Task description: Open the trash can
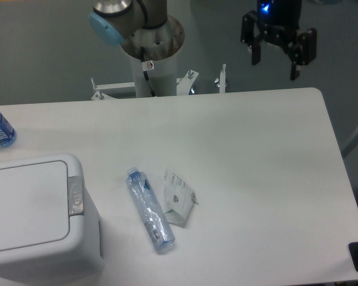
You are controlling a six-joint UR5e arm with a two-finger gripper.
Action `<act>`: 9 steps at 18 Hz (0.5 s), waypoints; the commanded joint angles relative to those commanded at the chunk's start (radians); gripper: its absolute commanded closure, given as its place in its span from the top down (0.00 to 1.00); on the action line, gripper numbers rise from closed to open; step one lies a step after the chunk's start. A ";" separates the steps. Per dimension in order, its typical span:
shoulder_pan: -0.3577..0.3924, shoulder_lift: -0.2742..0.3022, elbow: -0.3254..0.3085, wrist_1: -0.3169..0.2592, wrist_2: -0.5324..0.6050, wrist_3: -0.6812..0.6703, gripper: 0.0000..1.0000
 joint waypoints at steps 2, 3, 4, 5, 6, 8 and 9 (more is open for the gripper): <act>0.000 0.000 -0.002 0.002 -0.011 -0.002 1.00; 0.000 0.000 -0.002 0.002 -0.011 -0.005 1.00; 0.000 0.000 0.000 0.002 -0.011 -0.014 1.00; 0.000 0.000 0.003 0.002 -0.011 -0.032 1.00; 0.000 -0.003 0.006 0.002 -0.011 -0.063 1.00; -0.012 -0.009 0.009 0.002 -0.017 -0.130 1.00; -0.026 -0.012 0.012 0.002 -0.026 -0.161 1.00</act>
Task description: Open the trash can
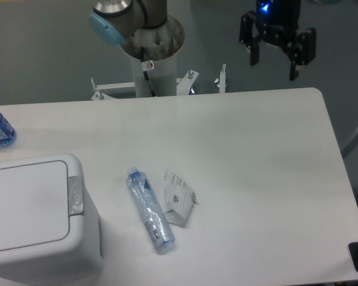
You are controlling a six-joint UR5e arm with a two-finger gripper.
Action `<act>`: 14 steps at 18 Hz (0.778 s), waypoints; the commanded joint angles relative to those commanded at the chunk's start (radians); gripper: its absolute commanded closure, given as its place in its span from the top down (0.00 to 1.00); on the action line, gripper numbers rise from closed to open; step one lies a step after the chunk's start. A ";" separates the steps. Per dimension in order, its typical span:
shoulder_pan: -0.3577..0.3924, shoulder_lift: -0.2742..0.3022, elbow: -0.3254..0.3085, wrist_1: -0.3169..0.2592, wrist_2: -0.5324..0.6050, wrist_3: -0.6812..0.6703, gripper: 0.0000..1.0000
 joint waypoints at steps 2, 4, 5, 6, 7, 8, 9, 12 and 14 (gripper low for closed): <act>-0.009 -0.009 0.002 0.003 -0.005 -0.054 1.00; -0.029 -0.018 0.000 0.047 -0.005 -0.123 1.00; -0.052 -0.031 -0.001 0.072 -0.005 -0.169 1.00; -0.075 -0.041 0.000 0.095 -0.005 -0.222 1.00; -0.089 -0.051 -0.001 0.118 -0.003 -0.273 1.00; -0.098 -0.060 0.000 0.141 -0.005 -0.322 1.00; -0.115 -0.067 0.000 0.159 -0.005 -0.368 1.00; -0.163 -0.089 0.012 0.183 -0.005 -0.505 1.00; -0.192 -0.101 0.023 0.184 -0.015 -0.569 1.00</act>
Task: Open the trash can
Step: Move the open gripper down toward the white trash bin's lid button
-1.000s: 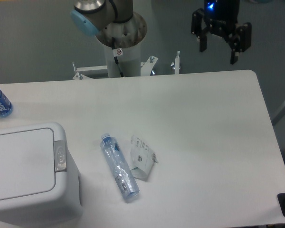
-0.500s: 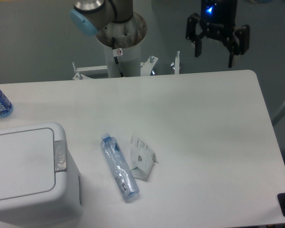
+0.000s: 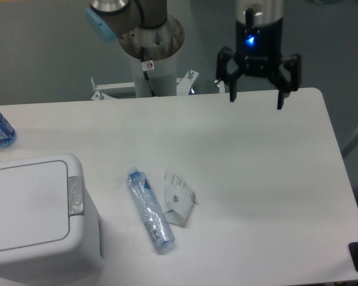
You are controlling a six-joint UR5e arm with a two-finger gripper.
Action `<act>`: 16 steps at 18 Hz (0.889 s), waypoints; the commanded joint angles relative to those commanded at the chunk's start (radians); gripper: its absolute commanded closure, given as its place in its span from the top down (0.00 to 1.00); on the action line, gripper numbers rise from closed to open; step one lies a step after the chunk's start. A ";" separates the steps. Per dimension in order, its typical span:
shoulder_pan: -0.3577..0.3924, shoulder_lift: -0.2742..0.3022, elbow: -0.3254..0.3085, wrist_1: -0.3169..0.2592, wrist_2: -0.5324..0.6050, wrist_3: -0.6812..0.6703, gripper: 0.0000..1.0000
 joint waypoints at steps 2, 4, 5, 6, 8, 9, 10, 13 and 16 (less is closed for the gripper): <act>-0.009 -0.012 0.025 0.000 -0.049 -0.095 1.00; -0.009 -0.017 0.037 0.000 -0.121 -0.198 1.00; -0.011 -0.020 0.037 0.000 -0.150 -0.233 1.00; -0.015 -0.022 0.035 0.002 -0.170 -0.255 1.00; -0.051 -0.034 0.035 0.002 -0.180 -0.270 1.00; -0.074 -0.043 0.037 0.002 -0.178 -0.279 1.00; -0.087 -0.052 0.040 0.006 -0.178 -0.281 1.00; -0.146 -0.104 0.068 0.054 -0.175 -0.339 1.00; -0.172 -0.121 0.091 0.095 -0.181 -0.423 1.00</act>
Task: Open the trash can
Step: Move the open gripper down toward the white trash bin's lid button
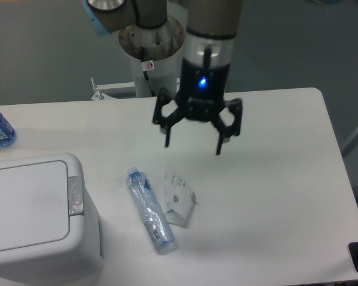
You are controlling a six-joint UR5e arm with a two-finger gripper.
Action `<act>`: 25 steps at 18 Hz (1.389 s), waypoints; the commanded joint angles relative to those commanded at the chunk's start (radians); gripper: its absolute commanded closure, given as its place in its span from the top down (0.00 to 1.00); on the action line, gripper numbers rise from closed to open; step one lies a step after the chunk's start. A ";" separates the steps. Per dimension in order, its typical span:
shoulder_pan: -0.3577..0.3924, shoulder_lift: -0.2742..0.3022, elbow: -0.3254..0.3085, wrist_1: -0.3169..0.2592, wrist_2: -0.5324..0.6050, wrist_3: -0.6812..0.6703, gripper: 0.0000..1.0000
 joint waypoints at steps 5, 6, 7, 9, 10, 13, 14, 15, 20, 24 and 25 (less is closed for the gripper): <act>-0.044 -0.028 0.003 0.038 0.002 -0.063 1.00; -0.055 -0.035 0.005 0.057 0.000 -0.083 1.00; -0.067 -0.046 0.006 0.069 0.000 -0.097 1.00; -0.095 -0.061 0.003 0.075 0.002 -0.103 1.00; -0.103 -0.064 0.005 0.077 0.002 -0.108 1.00; -0.110 -0.071 0.005 0.081 0.000 -0.147 1.00; -0.117 -0.072 0.005 0.080 0.000 -0.149 1.00; -0.123 -0.075 0.003 0.081 0.000 -0.151 1.00; -0.132 -0.092 0.005 0.120 0.000 -0.186 1.00; -0.146 -0.101 0.006 0.135 0.002 -0.197 1.00; -0.153 -0.101 0.006 0.135 0.002 -0.197 1.00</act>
